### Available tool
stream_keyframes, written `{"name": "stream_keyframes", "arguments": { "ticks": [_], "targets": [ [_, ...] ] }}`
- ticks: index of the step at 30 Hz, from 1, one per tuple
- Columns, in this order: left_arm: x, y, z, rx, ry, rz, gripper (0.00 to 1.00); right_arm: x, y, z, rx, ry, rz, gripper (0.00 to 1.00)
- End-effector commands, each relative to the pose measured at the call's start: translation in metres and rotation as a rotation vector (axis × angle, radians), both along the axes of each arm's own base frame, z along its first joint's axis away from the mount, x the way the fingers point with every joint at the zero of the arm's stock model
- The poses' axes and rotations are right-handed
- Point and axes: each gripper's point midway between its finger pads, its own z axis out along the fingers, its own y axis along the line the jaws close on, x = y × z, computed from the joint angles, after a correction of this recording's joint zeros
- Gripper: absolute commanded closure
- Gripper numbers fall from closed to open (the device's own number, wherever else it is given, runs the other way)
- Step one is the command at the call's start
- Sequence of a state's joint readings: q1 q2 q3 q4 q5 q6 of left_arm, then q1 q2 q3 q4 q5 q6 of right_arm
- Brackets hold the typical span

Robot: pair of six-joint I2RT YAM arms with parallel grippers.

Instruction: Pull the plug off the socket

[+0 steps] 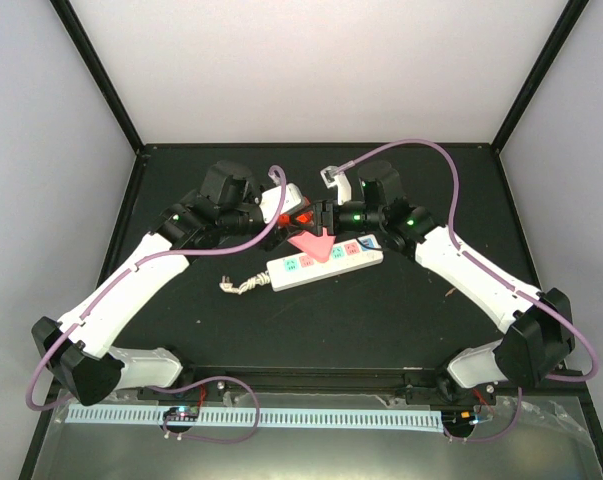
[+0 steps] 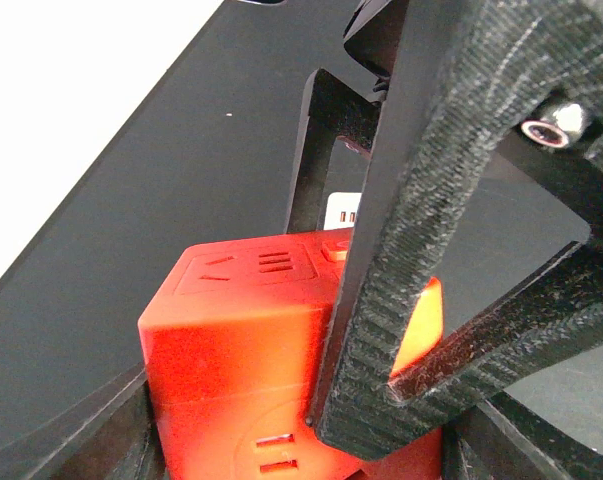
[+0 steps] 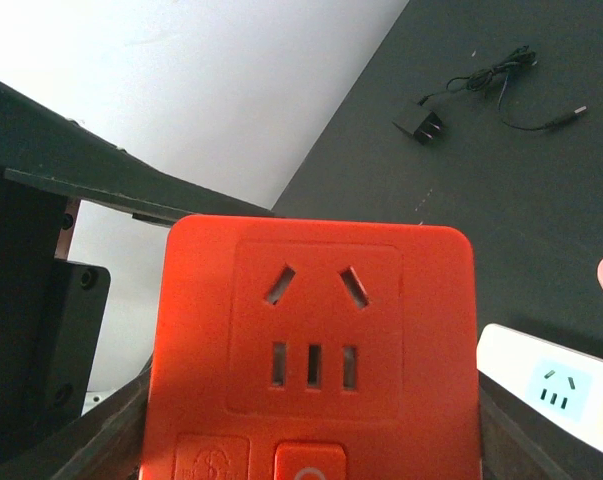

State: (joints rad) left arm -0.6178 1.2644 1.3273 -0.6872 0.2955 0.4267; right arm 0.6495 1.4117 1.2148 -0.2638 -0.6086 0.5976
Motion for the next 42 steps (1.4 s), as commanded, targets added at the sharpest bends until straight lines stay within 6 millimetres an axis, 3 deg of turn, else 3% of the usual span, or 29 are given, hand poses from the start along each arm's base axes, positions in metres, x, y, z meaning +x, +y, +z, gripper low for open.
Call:
{"name": "stream_keyframes", "arguments": {
  "ticks": [1,4,6,8,12,17,21,25,27,34,38,42],
  "targets": [
    [0.008,-0.001,0.009,-0.003,-0.037,0.033,0.25,0.000,0.007,0.012,0.054,-0.003,0.001,0.65],
    [0.008,-0.002,0.008,-0.004,-0.032,0.038,0.22,0.003,0.006,0.012,0.059,0.014,-0.019,0.64],
    [0.010,-0.002,0.009,-0.009,-0.036,0.050,0.26,0.005,0.006,0.011,0.063,0.032,-0.034,0.64],
    [0.017,-0.005,-0.004,0.010,-0.008,0.064,0.32,0.006,0.006,0.010,0.066,0.039,-0.045,0.64],
    [0.019,-0.005,-0.002,0.003,-0.014,0.076,0.43,0.005,0.006,0.011,0.071,0.038,-0.044,0.63],
    [0.021,0.000,-0.005,0.012,-0.011,0.110,0.61,0.006,0.003,0.013,0.068,0.012,-0.051,0.41],
    [0.022,0.010,-0.017,0.040,-0.001,0.145,0.66,0.010,-0.004,0.026,0.061,-0.066,-0.058,0.12],
    [0.014,0.023,-0.014,0.040,-0.005,0.157,0.65,0.017,-0.018,0.036,0.048,-0.135,-0.082,0.01],
    [0.013,0.030,-0.018,0.058,0.009,0.170,0.66,0.020,-0.025,0.039,0.023,-0.189,-0.093,0.00],
    [0.016,0.067,-0.038,0.133,0.107,0.249,0.66,0.025,-0.055,0.045,-0.094,-0.373,-0.159,0.00],
    [0.025,0.103,-0.053,0.155,0.152,0.333,0.68,0.036,-0.080,0.052,-0.155,-0.443,-0.275,0.00],
    [0.034,0.147,-0.071,0.188,0.191,0.432,0.69,0.032,-0.083,0.046,-0.191,-0.492,-0.206,0.00]
  ]
}}
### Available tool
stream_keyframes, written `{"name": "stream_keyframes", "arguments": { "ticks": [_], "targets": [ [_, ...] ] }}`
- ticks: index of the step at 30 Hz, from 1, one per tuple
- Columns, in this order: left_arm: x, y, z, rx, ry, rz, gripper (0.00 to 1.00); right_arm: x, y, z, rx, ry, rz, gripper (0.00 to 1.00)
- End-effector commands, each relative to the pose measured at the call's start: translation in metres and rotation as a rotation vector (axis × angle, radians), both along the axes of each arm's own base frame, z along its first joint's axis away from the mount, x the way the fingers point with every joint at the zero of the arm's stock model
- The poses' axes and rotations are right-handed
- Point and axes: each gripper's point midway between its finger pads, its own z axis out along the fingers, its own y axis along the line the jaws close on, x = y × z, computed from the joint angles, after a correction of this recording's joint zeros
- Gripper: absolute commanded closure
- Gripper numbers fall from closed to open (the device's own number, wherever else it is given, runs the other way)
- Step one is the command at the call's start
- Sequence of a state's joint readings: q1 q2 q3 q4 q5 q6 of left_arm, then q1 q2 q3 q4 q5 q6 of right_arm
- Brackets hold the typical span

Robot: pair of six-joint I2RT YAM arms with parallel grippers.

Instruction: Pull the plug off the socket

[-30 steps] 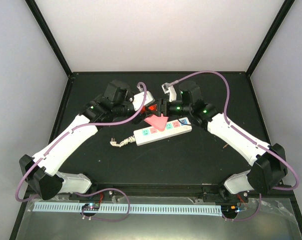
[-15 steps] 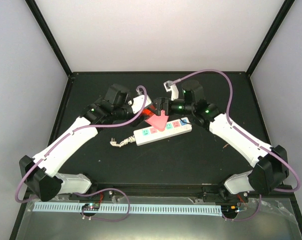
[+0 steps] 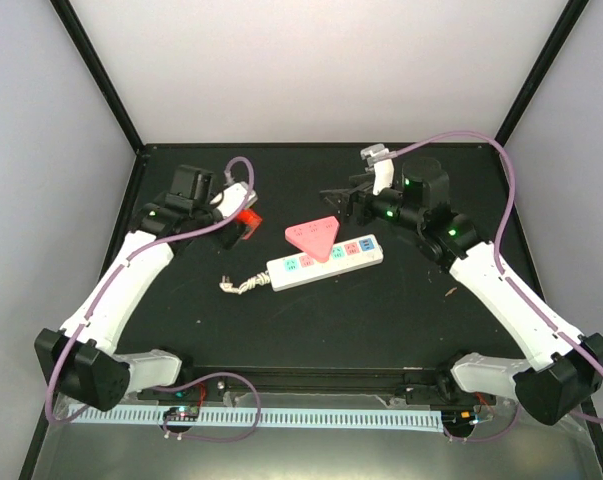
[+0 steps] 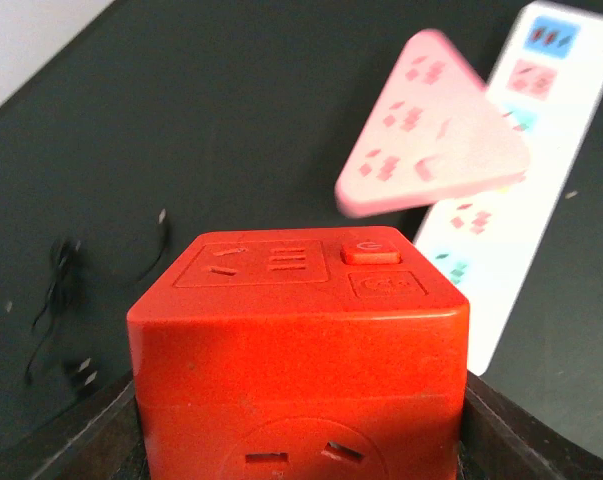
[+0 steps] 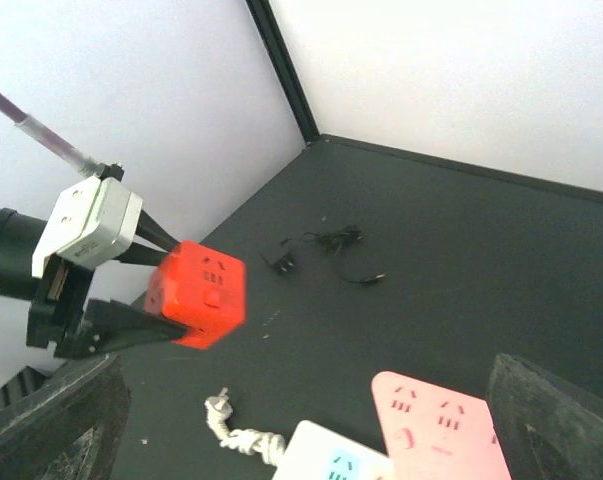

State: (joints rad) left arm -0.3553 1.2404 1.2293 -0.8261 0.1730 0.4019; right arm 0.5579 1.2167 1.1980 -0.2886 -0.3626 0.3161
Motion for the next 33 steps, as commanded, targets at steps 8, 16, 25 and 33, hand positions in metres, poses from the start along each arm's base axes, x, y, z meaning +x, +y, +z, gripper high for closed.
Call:
{"name": "stream_keyframes", "arguments": {
  "ticks": [8,16,25,33],
  "targets": [
    [0.012,0.109,-0.055,0.115,0.120,0.222,0.70,-0.009,-0.006,-0.035,-0.138,-0.051,0.108,0.00],
    [0.024,0.168,-0.104,0.182,0.241,0.334,0.70,-0.027,-0.001,-0.074,-0.214,0.043,0.230,0.00],
    [0.034,0.202,-0.143,0.228,0.347,0.385,0.70,-0.036,-0.005,-0.091,-0.241,0.063,0.256,0.00],
    [0.042,0.210,-0.158,0.246,0.388,0.406,0.70,-0.035,-0.002,-0.095,-0.235,0.084,0.265,0.00]
  ]
}}
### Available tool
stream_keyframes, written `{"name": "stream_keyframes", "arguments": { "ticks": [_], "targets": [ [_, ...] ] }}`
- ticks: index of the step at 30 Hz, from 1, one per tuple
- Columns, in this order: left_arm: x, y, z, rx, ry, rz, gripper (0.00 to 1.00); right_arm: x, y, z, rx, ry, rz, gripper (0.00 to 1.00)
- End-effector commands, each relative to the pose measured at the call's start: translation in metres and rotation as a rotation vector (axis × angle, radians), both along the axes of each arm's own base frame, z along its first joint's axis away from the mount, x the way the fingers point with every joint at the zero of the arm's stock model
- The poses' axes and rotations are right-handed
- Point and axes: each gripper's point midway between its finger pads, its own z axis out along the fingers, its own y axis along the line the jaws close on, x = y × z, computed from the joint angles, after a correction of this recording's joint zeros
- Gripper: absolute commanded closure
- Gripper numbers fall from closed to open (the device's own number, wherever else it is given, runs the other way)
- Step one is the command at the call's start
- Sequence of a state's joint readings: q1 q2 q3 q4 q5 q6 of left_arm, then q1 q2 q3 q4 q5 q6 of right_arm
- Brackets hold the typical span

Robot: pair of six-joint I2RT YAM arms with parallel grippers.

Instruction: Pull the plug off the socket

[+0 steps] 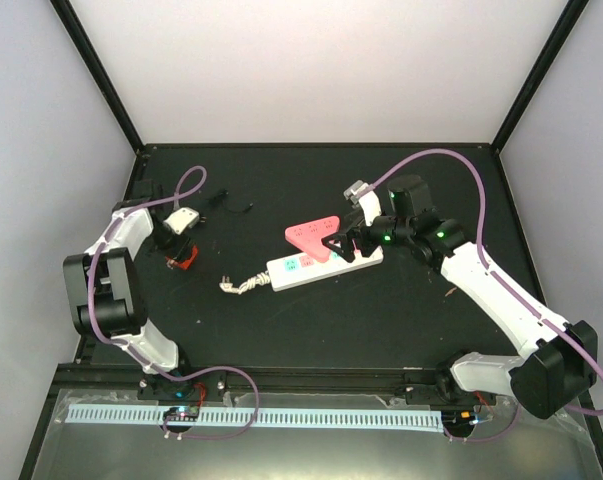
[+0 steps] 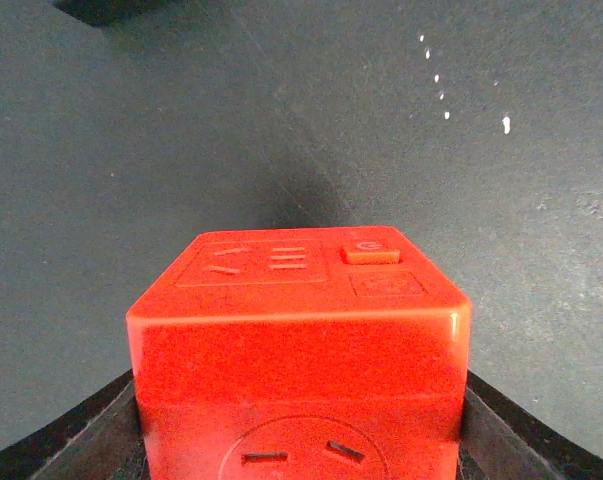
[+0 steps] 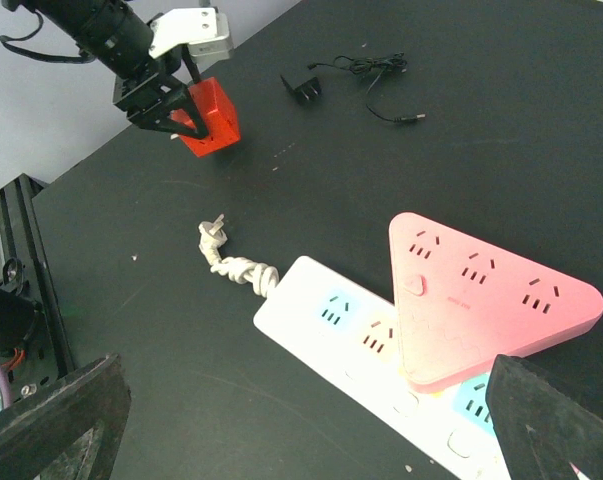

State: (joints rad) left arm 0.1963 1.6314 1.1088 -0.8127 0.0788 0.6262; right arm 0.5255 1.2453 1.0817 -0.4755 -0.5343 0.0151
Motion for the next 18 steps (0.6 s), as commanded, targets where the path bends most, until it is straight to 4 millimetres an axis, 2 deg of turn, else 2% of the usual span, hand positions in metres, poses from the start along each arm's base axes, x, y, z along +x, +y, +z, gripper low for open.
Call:
{"name": "stream_keyframes", "arguments": {
  "ticks": [1,13,16,18],
  "targets": [
    [0.023,0.010,0.012,0.032,-0.058,0.011,0.69,-0.002,0.003,0.001,0.012,0.006,0.025,0.00],
    [0.029,0.010,-0.006,0.006,-0.021,0.036,0.65,-0.005,0.001,-0.010,-0.005,0.019,0.028,0.00],
    [0.028,0.008,-0.008,-0.003,-0.012,0.025,0.54,-0.007,0.000,-0.013,-0.011,0.032,0.032,0.00],
    [0.027,0.007,-0.008,-0.005,-0.009,0.018,0.42,-0.007,-0.001,-0.014,-0.017,0.039,0.030,0.00]
  ]
}}
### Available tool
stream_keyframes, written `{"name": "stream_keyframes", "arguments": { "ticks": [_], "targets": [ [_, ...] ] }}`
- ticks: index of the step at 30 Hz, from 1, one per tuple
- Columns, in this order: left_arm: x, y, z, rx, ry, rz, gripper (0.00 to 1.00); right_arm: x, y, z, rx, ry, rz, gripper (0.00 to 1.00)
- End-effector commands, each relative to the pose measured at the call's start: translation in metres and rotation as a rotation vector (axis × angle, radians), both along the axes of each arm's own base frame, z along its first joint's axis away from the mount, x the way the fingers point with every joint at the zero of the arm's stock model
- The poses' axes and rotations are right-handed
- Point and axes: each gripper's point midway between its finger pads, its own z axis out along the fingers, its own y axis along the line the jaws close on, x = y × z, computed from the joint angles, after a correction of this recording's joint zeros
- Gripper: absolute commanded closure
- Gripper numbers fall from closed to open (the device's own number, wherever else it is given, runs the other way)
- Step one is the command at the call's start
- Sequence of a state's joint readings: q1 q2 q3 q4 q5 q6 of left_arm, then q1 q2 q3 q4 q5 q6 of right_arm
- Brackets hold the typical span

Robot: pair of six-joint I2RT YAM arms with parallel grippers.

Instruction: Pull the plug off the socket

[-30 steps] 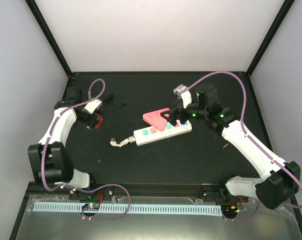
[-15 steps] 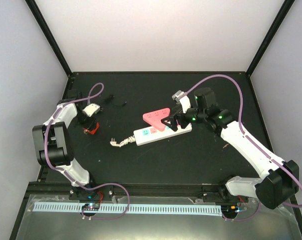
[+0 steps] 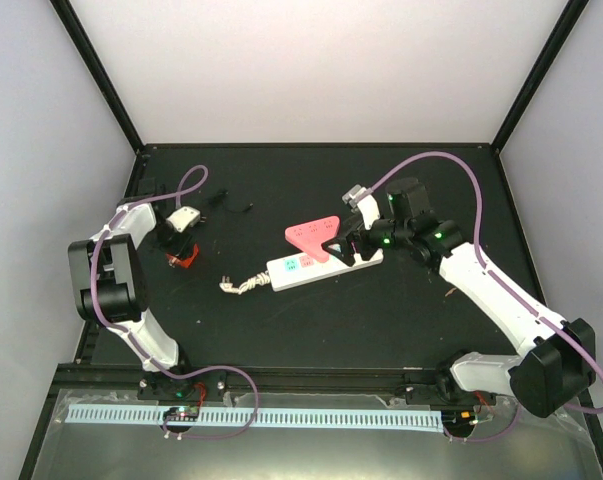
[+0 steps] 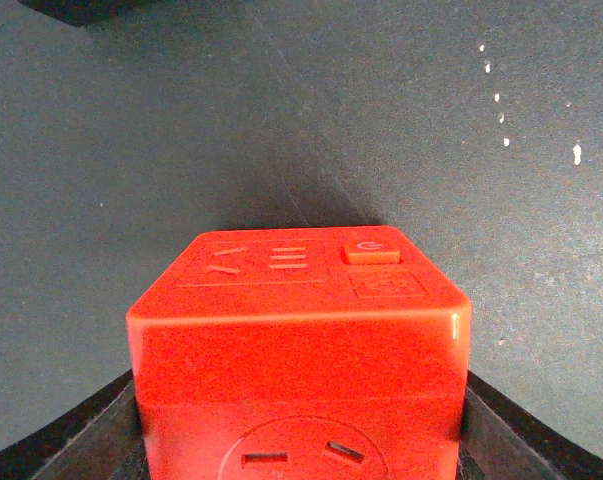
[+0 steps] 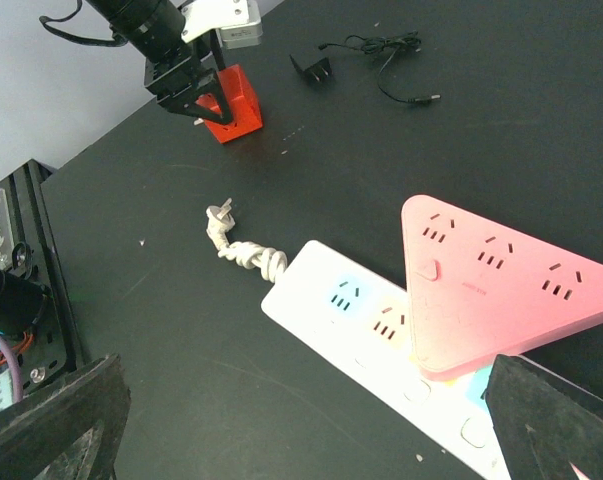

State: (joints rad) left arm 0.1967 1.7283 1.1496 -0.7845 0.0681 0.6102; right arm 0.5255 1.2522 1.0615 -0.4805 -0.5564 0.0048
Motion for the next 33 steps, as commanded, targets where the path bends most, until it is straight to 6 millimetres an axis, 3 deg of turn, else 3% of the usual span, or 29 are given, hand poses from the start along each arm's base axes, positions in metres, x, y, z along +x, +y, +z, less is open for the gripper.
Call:
{"name": "stream_keyframes", "arguments": {
  "ticks": [1,6,13,19,23,26,29,33],
  "targets": [
    [0.012,0.002,0.011,-0.008,-0.038,-0.007,0.33,-0.003,-0.002,-0.005,-0.016,0.019,0.008,0.00],
    [0.005,-0.013,0.029,-0.067,-0.051,-0.078,0.03,-0.001,-0.013,-0.018,-0.044,0.077,-0.021,0.00],
    [0.006,-0.024,0.060,-0.101,-0.129,-0.137,0.01,0.002,-0.034,-0.039,0.018,0.175,-0.118,0.01],
    [0.003,-0.046,0.077,-0.158,-0.174,-0.217,0.08,-0.010,-0.048,-0.055,0.118,0.175,-0.190,0.07],
    [-0.006,-0.072,0.077,-0.206,-0.167,-0.297,0.16,-0.018,-0.053,-0.067,0.139,0.193,-0.222,0.12],
    [-0.013,-0.094,0.074,-0.209,-0.166,-0.366,0.21,-0.013,-0.056,-0.078,0.119,0.220,-0.258,0.16],
    [-0.018,-0.116,0.069,-0.184,-0.172,-0.431,0.26,-0.002,-0.062,-0.096,0.096,0.293,-0.304,0.24],
    [-0.026,-0.139,0.055,-0.122,-0.154,-0.522,0.36,0.007,-0.065,-0.119,0.045,0.383,-0.318,0.43]
  ]
}}
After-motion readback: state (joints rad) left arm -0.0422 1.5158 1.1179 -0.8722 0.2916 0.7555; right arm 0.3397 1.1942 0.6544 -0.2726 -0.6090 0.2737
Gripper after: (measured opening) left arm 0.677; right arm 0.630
